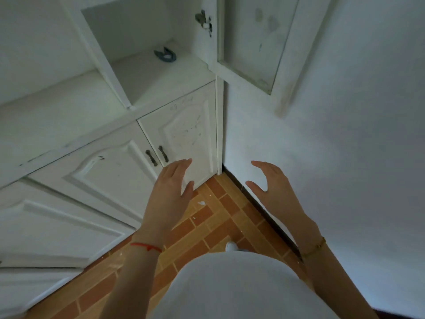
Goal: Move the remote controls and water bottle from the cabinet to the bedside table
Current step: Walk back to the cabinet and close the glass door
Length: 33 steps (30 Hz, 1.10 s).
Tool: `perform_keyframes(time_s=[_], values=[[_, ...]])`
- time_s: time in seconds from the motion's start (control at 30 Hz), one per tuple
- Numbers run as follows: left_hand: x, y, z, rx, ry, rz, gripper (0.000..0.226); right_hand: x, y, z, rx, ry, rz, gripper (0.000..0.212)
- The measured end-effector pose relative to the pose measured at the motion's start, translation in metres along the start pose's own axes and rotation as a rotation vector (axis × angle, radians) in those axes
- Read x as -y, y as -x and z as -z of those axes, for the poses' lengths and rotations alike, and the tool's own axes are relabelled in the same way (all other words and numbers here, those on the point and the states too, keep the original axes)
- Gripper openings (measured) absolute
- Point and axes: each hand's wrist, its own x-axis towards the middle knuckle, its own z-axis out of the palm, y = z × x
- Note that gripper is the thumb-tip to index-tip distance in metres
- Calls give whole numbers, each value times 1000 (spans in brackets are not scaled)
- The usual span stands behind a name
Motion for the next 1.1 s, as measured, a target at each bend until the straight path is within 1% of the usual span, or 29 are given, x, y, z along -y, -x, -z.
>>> perform_keyframes(time_s=[0.1,0.27,0.47,0.7,0.9,1.1], values=[[-7,-28,-6,-15,3,-10,50,-6,-30,13,8,12,23,51],[-18,-56,-15,-50,11,21,50,-15,-66,28,22,29,74,50],[-27,-81,-20,-57,17,17,50,-20,-90,34,38,19,77,50],[-35,-109,-18,-34,26,-26,50,-15,-109,42,5,18,68,52],[-52,-148,-8,-47,19,-137,52,-2,-117,68,-103,-4,73,52],[-92,-200,18,-120,73,-320,52,24,-129,119,-301,-11,159,48]])
